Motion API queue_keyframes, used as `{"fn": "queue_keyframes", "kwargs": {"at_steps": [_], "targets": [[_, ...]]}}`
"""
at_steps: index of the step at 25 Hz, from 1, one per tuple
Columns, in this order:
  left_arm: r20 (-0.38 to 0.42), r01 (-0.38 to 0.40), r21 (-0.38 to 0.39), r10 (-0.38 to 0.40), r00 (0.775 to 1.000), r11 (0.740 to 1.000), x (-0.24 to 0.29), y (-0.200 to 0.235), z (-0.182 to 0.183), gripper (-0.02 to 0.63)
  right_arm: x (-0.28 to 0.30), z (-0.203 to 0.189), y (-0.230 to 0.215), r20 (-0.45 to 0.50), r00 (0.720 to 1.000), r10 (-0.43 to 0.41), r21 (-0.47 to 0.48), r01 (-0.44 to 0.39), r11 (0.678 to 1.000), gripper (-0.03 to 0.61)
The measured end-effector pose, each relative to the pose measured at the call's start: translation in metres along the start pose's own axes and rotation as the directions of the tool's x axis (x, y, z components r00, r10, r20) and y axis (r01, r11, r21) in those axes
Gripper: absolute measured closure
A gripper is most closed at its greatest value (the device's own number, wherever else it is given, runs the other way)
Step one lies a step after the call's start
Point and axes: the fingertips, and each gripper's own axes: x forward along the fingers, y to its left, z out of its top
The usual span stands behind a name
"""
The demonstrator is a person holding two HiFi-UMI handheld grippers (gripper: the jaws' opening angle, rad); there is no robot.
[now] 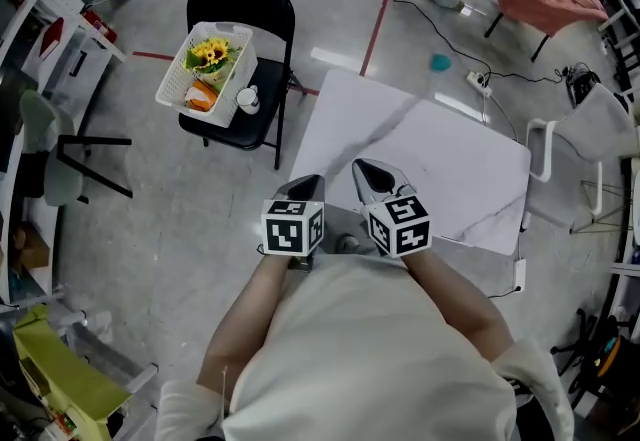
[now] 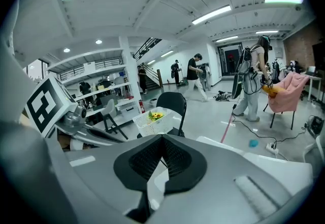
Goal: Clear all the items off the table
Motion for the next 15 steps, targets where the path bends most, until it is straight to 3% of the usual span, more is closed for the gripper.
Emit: {"fn": "queue_keyframes", "kwargs": {"at_steps": [15], "targets": [[-0.026,-0.005,0.032,0.006,1.0,0.999,0.014,-0.056,-0.03,0.604,-0.037,-0.03,-0.022,-0.011,0.999,0.038,-0.008,-0.039,0.999,0.581]]}}
